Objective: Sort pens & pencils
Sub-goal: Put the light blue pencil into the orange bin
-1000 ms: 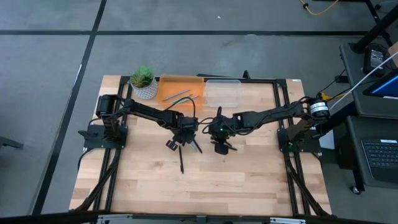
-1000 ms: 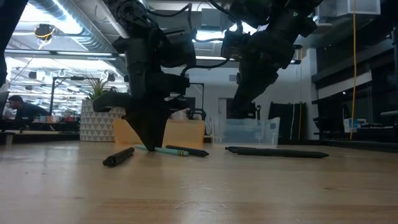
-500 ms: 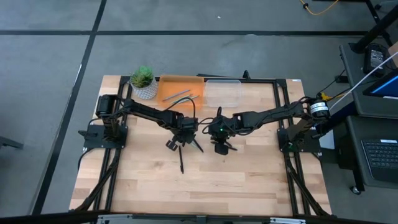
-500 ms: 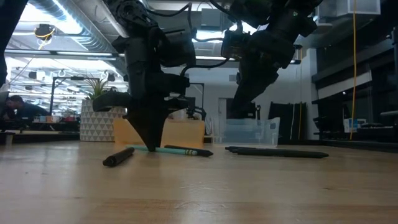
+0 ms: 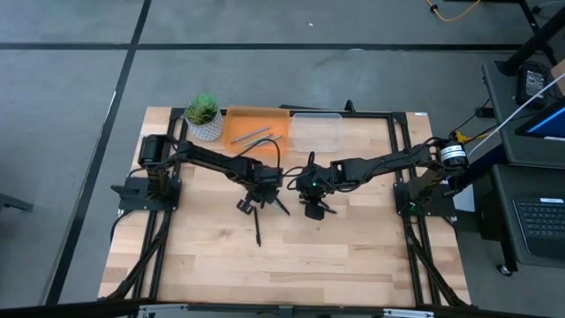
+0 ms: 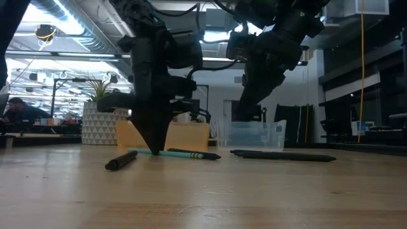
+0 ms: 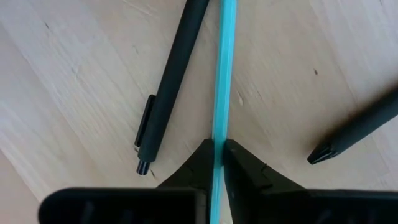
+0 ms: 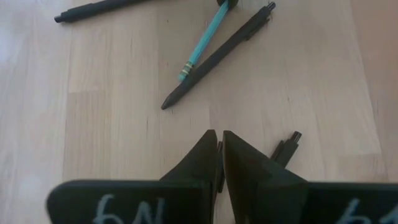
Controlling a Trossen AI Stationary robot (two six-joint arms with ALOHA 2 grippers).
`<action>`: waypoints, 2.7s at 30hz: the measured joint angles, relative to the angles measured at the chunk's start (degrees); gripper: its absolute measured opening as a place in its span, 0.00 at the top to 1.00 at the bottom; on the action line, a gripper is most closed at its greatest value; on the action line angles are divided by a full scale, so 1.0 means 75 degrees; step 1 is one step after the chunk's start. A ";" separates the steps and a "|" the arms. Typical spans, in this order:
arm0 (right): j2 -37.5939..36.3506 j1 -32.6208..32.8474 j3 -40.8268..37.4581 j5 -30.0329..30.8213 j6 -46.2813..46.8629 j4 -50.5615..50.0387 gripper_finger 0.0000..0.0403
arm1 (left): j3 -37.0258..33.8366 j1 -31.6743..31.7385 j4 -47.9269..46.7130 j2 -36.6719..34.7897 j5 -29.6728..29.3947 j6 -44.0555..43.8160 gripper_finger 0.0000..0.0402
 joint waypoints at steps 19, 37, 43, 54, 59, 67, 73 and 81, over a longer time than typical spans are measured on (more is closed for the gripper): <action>0.0000 -0.0001 0.0000 0.0000 0.0007 -0.0195 0.93 | 0.0894 0.0007 -0.1762 0.0073 -0.0924 -0.0070 0.96; 0.0000 0.0002 0.0012 0.0004 -0.0022 -0.0197 0.93 | 0.2107 0.0076 -0.3454 0.0067 -0.2506 -0.0259 0.96; -0.0015 -0.0001 -0.0103 0.0006 -0.0023 -0.0150 0.93 | 0.2740 0.0344 -0.4139 0.0060 -0.3142 -0.0329 0.96; -0.0012 -0.0001 -0.0597 0.0003 0.0386 0.0027 0.93 | 0.4113 0.1602 -0.4782 0.0049 -0.3394 -0.0337 0.96; -0.0012 -0.0001 -0.0597 0.0003 0.0192 0.0053 0.93 | 0.4570 0.2398 -0.4739 0.0035 -0.2679 -0.0159 0.96; -0.0012 0.0002 -0.0597 0.0003 -0.0009 0.0051 0.93 | 0.4583 0.3618 -0.4281 0.0035 -0.1784 0.0168 0.96; -0.0012 -0.0001 -0.0600 0.0003 -0.0029 0.0033 0.93 | 0.4583 0.4221 -0.3948 0.0035 -0.0758 0.0306 0.96; -0.0007 -0.0001 -0.0603 0.0006 -0.0087 0.0025 0.93 | 0.4583 0.4452 -0.3811 0.0035 -0.0207 0.0590 0.96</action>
